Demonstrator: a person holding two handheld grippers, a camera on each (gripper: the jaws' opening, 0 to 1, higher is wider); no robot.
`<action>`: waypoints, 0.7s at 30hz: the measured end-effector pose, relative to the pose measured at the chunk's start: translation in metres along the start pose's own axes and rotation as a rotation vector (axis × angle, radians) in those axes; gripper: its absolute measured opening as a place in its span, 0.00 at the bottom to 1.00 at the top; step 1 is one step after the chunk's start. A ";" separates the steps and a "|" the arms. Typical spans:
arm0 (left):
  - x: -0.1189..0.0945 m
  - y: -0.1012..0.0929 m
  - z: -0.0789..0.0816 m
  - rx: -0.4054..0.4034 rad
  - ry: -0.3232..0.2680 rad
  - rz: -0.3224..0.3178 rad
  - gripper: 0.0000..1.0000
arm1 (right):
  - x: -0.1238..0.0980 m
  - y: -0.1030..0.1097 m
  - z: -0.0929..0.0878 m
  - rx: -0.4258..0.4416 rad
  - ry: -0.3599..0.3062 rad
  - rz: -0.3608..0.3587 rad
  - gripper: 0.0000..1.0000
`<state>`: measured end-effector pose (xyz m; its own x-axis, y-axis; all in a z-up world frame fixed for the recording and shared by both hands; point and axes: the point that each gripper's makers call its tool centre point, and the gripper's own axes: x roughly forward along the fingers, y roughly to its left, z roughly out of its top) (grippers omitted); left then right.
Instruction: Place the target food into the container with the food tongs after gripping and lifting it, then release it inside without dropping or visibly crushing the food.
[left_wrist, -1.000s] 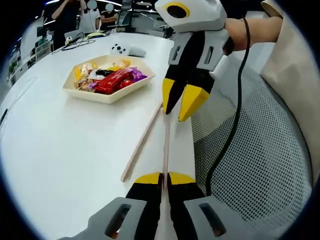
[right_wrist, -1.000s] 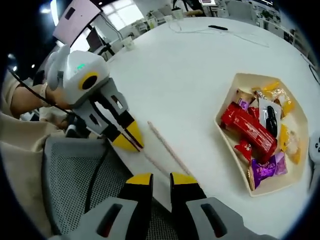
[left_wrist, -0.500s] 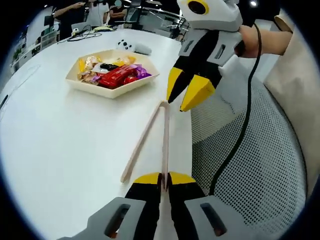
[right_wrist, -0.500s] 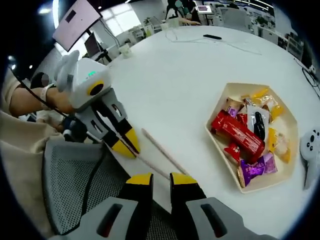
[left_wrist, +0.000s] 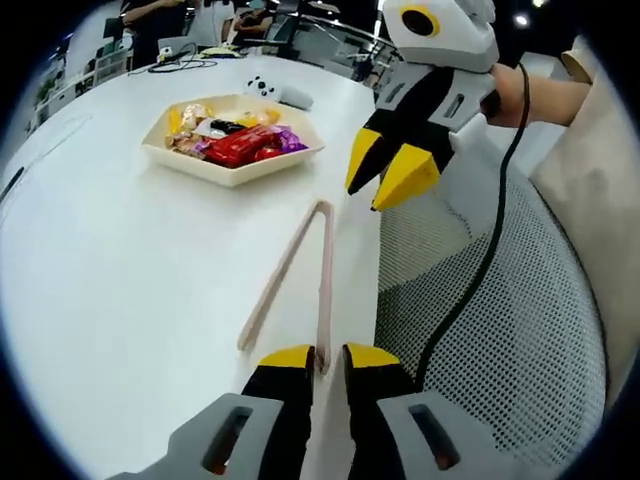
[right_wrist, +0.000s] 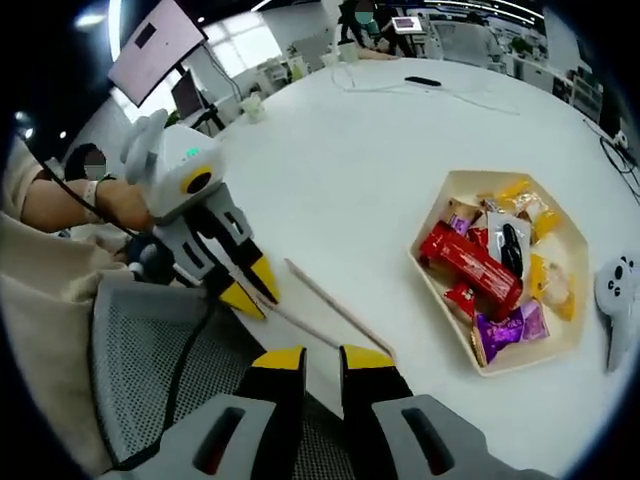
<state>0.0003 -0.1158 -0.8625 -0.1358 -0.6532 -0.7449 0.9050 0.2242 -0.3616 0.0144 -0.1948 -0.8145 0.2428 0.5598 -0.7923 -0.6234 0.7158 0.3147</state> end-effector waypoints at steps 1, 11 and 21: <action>-0.001 0.000 -0.001 -0.007 -0.004 0.003 0.10 | -0.001 0.001 0.000 -0.002 0.000 -0.001 0.12; -0.015 -0.001 -0.013 -0.060 -0.036 0.052 0.17 | -0.009 0.002 0.010 -0.046 -0.072 -0.062 0.12; -0.040 -0.011 -0.007 -0.091 -0.131 0.104 0.15 | -0.021 0.010 0.032 -0.066 -0.154 -0.108 0.13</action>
<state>-0.0069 -0.0871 -0.8332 0.0154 -0.7101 -0.7039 0.8705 0.3559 -0.3399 0.0264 -0.1861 -0.7776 0.4191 0.5419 -0.7285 -0.6333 0.7494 0.1931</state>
